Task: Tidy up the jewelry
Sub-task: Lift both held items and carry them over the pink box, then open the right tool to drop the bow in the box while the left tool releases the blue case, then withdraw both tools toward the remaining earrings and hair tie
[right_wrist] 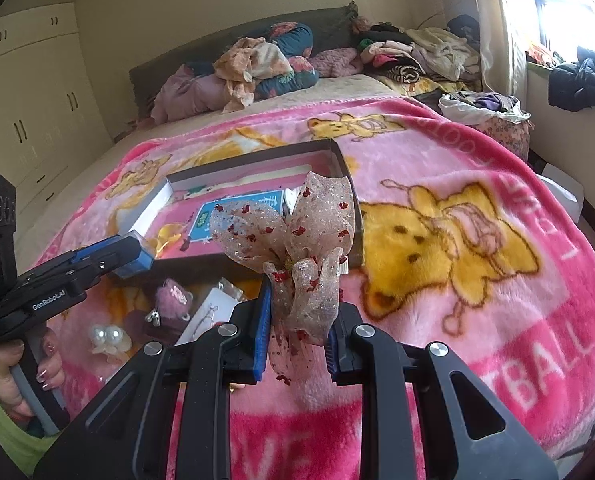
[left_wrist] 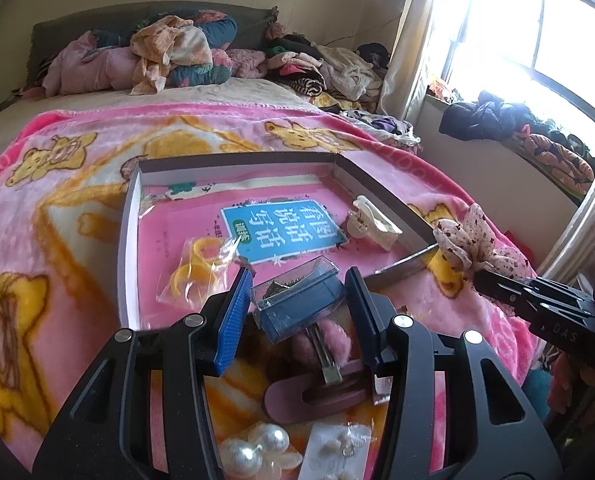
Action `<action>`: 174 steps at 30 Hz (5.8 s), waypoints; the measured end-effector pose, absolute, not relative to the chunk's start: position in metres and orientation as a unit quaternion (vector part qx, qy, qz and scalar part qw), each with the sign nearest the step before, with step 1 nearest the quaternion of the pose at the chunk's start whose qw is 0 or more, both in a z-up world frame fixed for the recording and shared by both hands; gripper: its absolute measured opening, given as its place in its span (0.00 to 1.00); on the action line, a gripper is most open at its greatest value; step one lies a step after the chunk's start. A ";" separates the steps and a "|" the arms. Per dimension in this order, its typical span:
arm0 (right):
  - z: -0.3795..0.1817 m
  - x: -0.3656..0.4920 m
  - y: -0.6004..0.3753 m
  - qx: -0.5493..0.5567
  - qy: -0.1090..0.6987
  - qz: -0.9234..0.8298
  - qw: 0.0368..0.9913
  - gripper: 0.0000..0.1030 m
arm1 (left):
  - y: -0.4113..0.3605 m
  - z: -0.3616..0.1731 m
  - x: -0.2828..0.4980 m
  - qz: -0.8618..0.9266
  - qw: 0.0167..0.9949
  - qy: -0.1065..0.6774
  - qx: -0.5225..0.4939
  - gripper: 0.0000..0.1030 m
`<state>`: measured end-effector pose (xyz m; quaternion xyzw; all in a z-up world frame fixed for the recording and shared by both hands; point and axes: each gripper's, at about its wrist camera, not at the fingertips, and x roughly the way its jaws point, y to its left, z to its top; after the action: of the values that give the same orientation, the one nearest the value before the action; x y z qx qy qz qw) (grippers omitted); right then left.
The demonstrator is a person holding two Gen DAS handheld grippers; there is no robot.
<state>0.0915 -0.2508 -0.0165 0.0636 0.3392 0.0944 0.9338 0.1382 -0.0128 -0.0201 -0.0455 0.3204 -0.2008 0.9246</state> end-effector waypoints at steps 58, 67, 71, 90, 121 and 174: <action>-0.026 0.227 -0.249 0.047 0.354 0.109 0.928 0.21 | -0.055 -0.043 0.224 -0.221 0.896 0.383 -0.033 0.38; -0.037 0.228 -0.246 0.042 0.365 0.113 0.923 0.25 | -0.056 -0.047 0.226 -0.216 0.892 0.396 -0.030 0.38; -0.038 0.226 -0.247 0.047 0.365 0.114 0.923 0.30 | -0.057 -0.050 0.227 -0.215 0.891 0.400 -0.027 0.38; -0.015 0.191 -0.262 0.078 0.323 0.092 0.939 0.76 | -0.046 -0.042 0.218 -0.198 0.901 0.384 -0.038 0.54; -0.001 0.129 -0.249 0.065 0.303 0.095 0.946 0.88 | -0.006 -0.005 0.161 -0.156 0.939 0.303 -0.048 0.87; -0.036 0.073 -0.172 0.012 0.356 0.164 0.920 0.88 | 0.056 -0.043 0.077 -0.143 0.932 0.331 -0.027 0.88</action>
<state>0.0732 -0.1715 -0.0357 0.0124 0.3556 0.1636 0.9201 0.0773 0.0565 -0.0433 -0.0270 0.3309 -0.1429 0.9324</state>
